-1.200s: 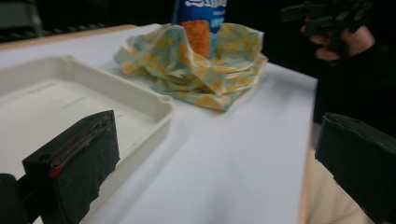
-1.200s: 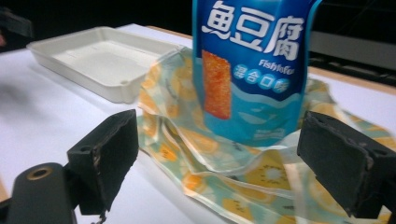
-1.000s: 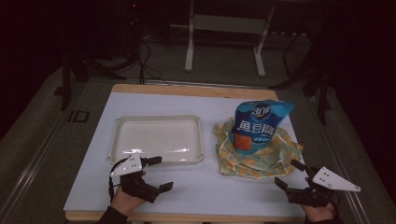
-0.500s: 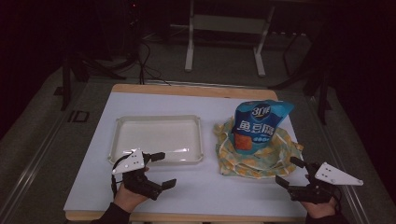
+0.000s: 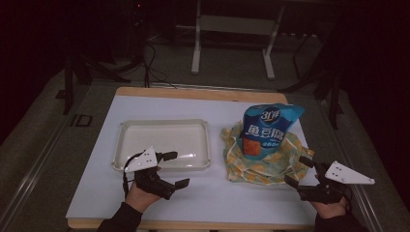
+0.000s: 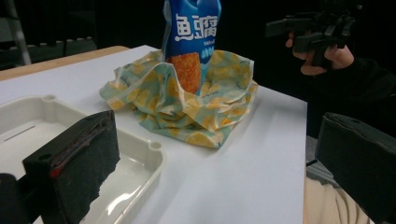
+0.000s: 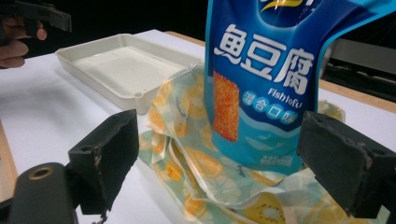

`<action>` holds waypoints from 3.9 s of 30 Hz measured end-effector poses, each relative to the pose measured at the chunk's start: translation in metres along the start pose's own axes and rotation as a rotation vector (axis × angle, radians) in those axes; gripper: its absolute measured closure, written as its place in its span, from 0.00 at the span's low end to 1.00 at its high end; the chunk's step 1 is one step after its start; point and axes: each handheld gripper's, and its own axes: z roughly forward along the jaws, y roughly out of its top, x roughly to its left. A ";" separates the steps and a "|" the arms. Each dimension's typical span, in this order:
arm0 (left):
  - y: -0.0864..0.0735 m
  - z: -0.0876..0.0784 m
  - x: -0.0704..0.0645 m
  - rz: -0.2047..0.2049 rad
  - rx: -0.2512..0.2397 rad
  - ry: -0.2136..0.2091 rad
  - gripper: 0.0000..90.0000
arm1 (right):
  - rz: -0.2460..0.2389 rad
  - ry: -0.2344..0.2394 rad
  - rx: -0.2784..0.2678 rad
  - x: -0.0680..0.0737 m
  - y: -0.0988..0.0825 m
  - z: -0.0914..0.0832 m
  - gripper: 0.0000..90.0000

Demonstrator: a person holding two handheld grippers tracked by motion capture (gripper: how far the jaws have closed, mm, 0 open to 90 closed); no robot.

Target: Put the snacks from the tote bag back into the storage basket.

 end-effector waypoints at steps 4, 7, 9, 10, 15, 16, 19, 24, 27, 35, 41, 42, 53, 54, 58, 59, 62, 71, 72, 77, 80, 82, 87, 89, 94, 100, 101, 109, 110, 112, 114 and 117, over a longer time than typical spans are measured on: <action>0.005 0.008 0.003 -0.001 0.005 -0.016 0.01 | -0.012 -0.011 -0.002 -0.003 0.006 0.001 0.15; 0.009 0.014 0.006 0.000 0.004 -0.026 0.00 | -0.019 -0.021 -0.006 -0.005 0.010 0.002 0.15; 0.014 0.021 0.008 0.008 0.015 -0.029 0.01 | -0.027 -0.029 -0.010 -0.009 0.014 0.003 0.16; 0.016 0.023 0.008 0.011 0.018 -0.025 0.00 | -0.028 -0.025 -0.011 -0.010 0.015 0.003 0.16; 0.026 0.035 0.011 0.020 0.031 -0.031 0.01 | -0.025 -0.030 -0.007 -0.014 0.018 0.004 0.16; 0.026 0.035 0.011 0.020 0.031 -0.031 0.01 | -0.025 -0.030 -0.007 -0.014 0.018 0.004 0.16; 0.030 0.042 0.010 0.035 0.040 -0.038 0.01 | -0.026 -0.029 -0.001 -0.017 0.021 0.005 0.16; 0.038 0.057 0.011 0.048 0.049 -0.048 0.01 | -0.032 -0.036 -0.006 -0.021 0.025 0.007 0.16; 0.042 0.068 0.011 0.053 0.054 -0.050 0.01 | -0.035 -0.037 -0.008 -0.024 0.027 0.008 0.17; 0.054 0.095 0.012 0.067 0.071 -0.066 0.01 | -0.031 -0.050 0.003 -0.030 0.031 0.014 0.17; 0.059 0.110 0.015 0.068 0.080 -0.051 0.01 | -0.023 -0.058 0.014 -0.037 0.032 0.021 0.20; 0.060 0.112 0.016 0.065 0.085 -0.047 0.01 | -0.023 -0.059 0.015 -0.038 0.032 0.023 0.20; 0.067 0.135 0.023 0.065 0.106 -0.036 0.08 | -0.028 -0.071 0.027 -0.047 0.034 0.034 0.25; 0.067 0.138 0.024 0.068 0.110 -0.037 0.08 | -0.026 -0.066 0.025 -0.047 0.035 0.035 0.25; 0.070 0.149 0.027 0.060 0.112 -0.035 0.11 | -0.026 -0.070 0.035 -0.050 0.036 0.041 0.26; 0.071 0.152 0.027 0.060 0.114 -0.029 0.13 | -0.017 -0.071 0.038 -0.052 0.036 0.043 0.26; 0.074 0.162 0.027 0.076 0.130 -0.008 0.14 | -0.008 -0.083 0.038 -0.053 0.035 0.046 0.27; 0.084 0.185 0.029 0.065 0.152 0.011 0.17 | 0.016 -0.122 0.063 -0.064 0.034 0.056 0.31; 0.085 0.188 0.030 0.059 0.145 0.009 0.17 | 0.022 -0.120 0.060 -0.065 0.035 0.057 0.31; 0.087 0.199 0.032 0.051 0.148 0.031 0.17 | 0.036 -0.123 0.071 -0.070 0.036 0.065 0.31; 0.088 0.204 0.033 0.049 0.148 0.042 0.17 | 0.044 -0.129 0.074 -0.072 0.036 0.069 0.33; 0.088 0.206 0.033 0.047 0.146 0.053 0.18 | 0.048 -0.132 0.073 -0.074 0.037 0.072 0.34; 0.087 0.212 0.033 0.037 0.112 0.075 0.33 | 0.047 -0.121 0.068 -0.074 0.037 0.080 0.38; 0.087 0.216 0.032 0.034 0.121 0.094 0.38 | 0.052 -0.119 0.071 -0.074 0.036 0.082 0.41; 0.087 0.225 0.033 0.014 0.128 0.101 0.47 | 0.054 -0.123 0.082 -0.073 0.036 0.087 0.49; 0.085 0.229 0.031 0.020 0.124 0.128 0.62 | 0.042 -0.140 0.085 -0.072 0.039 0.088 0.67; 0.085 0.230 0.031 0.018 0.121 0.130 0.62 | 0.042 -0.140 0.085 -0.071 0.039 0.089 0.69; 0.088 0.235 0.024 0.021 0.128 0.169 0.71 | 0.049 -0.137 0.094 -0.067 0.037 0.096 0.86; 0.088 0.236 0.023 0.020 0.134 0.177 0.74 | 0.044 -0.142 0.094 -0.065 0.037 0.097 0.89; 0.088 0.237 0.021 0.029 0.134 0.190 0.75 | 0.024 -0.166 0.105 -0.061 0.039 0.099 0.91; 0.087 0.236 0.021 0.024 0.127 0.187 0.78 | 0.023 -0.167 0.111 -0.060 0.040 0.100 0.93; 0.087 0.236 0.022 0.010 0.125 0.174 0.83 | 0.027 -0.171 0.110 -0.059 0.039 0.100 0.96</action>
